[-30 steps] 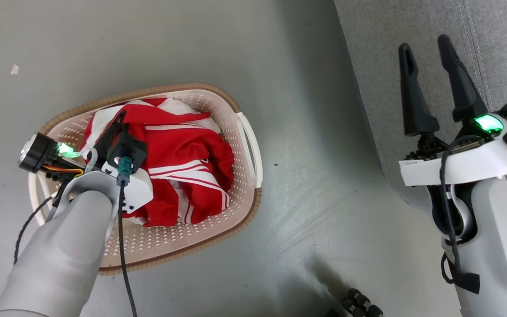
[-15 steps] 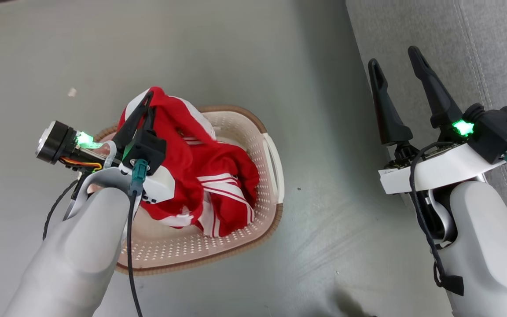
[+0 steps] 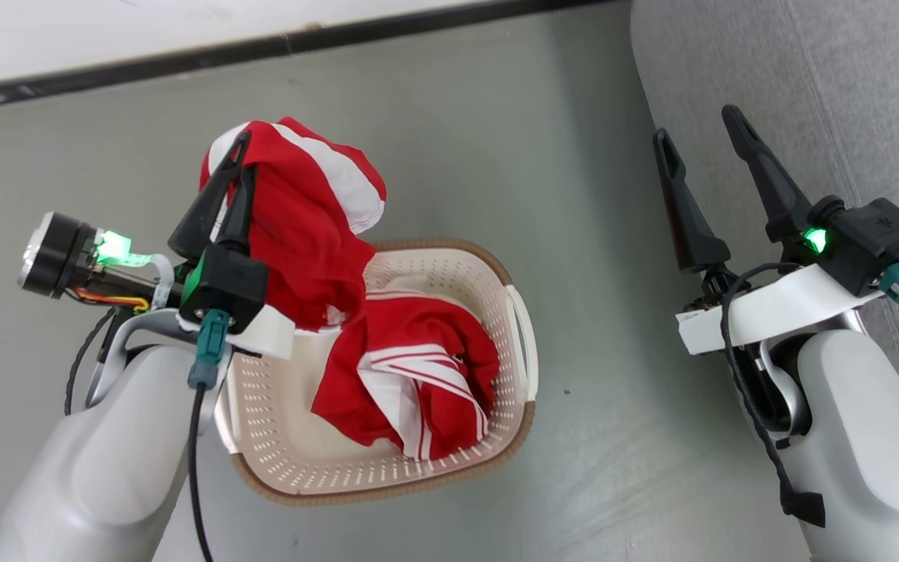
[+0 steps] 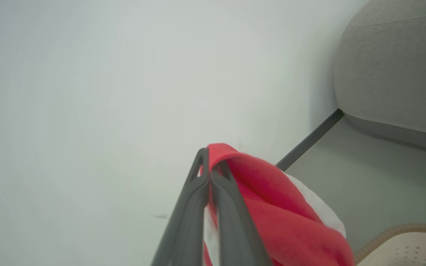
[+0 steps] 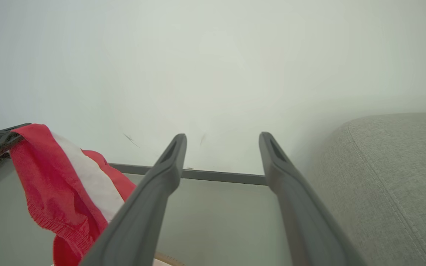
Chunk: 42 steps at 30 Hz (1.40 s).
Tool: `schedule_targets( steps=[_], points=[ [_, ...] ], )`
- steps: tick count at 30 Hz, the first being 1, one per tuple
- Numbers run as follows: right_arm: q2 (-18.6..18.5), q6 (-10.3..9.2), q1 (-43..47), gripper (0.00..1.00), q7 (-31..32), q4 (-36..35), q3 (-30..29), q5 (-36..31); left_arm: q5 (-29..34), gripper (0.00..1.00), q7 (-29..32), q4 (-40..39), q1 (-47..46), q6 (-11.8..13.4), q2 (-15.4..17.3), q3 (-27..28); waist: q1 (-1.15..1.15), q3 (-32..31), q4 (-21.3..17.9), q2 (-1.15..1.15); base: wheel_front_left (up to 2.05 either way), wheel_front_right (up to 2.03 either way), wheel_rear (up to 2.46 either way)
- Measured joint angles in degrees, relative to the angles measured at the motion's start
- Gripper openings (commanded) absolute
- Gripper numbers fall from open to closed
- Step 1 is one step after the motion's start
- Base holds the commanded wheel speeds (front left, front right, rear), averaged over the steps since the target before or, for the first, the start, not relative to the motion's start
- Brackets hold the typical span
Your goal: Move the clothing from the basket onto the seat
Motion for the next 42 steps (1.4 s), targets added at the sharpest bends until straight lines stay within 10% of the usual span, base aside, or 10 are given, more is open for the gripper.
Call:
schedule_targets(
  steps=[26,42],
  points=[
    [-7.05,0.04,7.06,1.00,0.00,5.33,8.88,-2.55,-1.36,0.00,-0.23,-13.51,2.72,-2.29,3.20,-2.15,0.00,-16.10,4.55,0.00,0.00,0.00,0.00],
    [-8.45,0.05,9.26,1.00,0.11,9.23,26.63,0.13,-2.40,0.00,-0.24,-15.77,-0.18,-5.63,0.64,-5.44,0.00,-23.96,5.56,0.00,0.00,0.00,0.00]
  ],
)
